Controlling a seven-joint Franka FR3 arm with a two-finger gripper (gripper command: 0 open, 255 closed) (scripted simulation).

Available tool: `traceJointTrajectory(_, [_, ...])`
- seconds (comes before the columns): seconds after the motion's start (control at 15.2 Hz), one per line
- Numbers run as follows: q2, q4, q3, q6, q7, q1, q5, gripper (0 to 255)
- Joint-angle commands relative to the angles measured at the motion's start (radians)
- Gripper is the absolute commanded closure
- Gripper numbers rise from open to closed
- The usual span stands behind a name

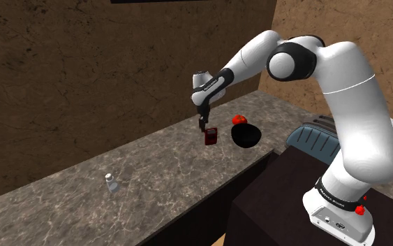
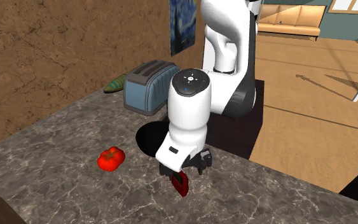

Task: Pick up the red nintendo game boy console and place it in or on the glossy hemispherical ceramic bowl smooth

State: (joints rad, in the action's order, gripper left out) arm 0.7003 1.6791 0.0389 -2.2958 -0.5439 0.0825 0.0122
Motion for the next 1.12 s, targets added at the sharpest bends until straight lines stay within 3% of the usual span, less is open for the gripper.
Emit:
traceJointTrajectory(0.0, [0.018, 0.002, -0.001, -0.02, -0.001, -0.001, 0.0, 0])
traceJointTrajectory(0.73, [0.05, 0.001, -0.001, -0.052, -0.002, -0.002, -0.001, 0])
traceJointTrajectory(0.79, [0.05, 0.001, -0.001, -0.052, -0.002, -0.002, -0.001, 255])
traceJointTrajectory(1.06, [0.05, 0.001, -0.001, -0.052, -0.002, -0.002, -0.001, 255])
